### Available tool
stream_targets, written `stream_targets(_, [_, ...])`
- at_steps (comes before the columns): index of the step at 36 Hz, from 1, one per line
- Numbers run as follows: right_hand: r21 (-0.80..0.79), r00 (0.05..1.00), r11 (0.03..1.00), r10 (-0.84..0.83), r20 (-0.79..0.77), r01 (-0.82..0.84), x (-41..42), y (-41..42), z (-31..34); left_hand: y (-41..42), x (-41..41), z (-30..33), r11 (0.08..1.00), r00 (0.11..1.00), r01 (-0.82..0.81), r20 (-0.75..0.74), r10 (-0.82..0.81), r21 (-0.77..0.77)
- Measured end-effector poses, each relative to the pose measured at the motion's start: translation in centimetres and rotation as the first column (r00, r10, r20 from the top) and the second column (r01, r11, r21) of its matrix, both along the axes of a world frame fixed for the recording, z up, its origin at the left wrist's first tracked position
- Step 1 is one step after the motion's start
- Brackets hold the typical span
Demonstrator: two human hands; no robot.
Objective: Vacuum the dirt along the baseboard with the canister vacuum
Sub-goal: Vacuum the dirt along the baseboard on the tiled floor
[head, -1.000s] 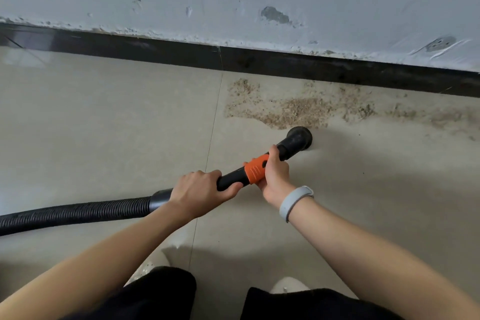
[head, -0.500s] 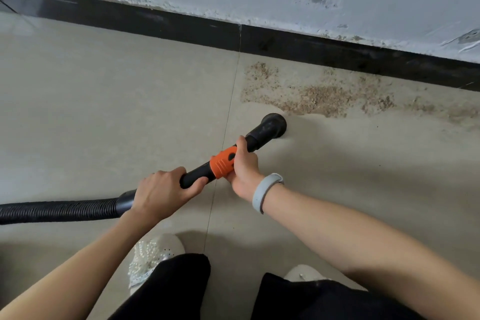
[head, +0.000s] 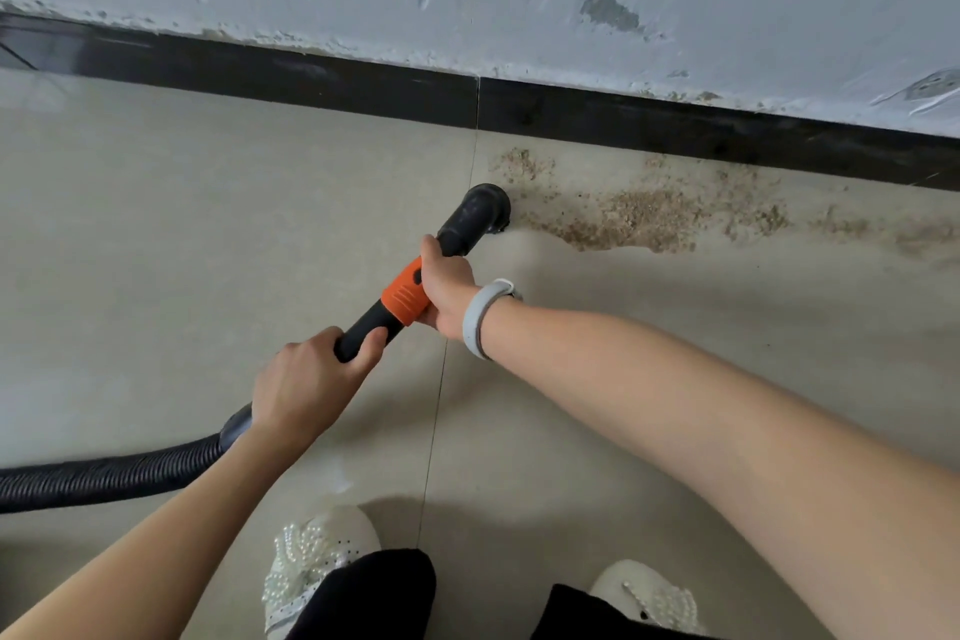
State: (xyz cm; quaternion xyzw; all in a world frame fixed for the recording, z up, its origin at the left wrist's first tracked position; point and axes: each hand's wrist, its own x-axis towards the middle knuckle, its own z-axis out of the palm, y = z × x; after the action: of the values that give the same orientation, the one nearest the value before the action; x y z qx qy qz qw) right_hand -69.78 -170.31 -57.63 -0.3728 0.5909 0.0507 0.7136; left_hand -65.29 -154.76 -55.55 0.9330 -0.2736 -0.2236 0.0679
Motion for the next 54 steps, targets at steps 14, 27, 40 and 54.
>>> stream_targets(14, [-0.053, 0.994, 0.994, -0.099, 0.038, 0.101, 0.8, -7.4, 0.6, -7.5, 0.8, 0.0, 0.996, 0.993, 0.084, -0.077, -0.086, -0.030])
stream_targets(27, [-0.103, 0.989, 0.984, -0.141, 0.054, 0.146, 1.0, -8.1, -1.4, -8.1, 0.8, -1.5, 0.987, 0.986, 0.157, -0.052, -0.159, -0.040])
stream_targets(40, [-0.080, 0.968, 0.965, -0.249, 0.027, 0.251, -1.9, -9.6, -1.0, -9.7, -0.1, -0.4, 0.973, 0.967, 0.218, -0.113, -0.226, -0.079])
stream_targets(54, [-0.039, 0.981, 0.980, -0.195, 0.010, 0.195, -0.3, -3.1, -0.2, -3.5, 1.2, -0.3, 0.985, 0.981, 0.157, -0.104, -0.164, -0.071])
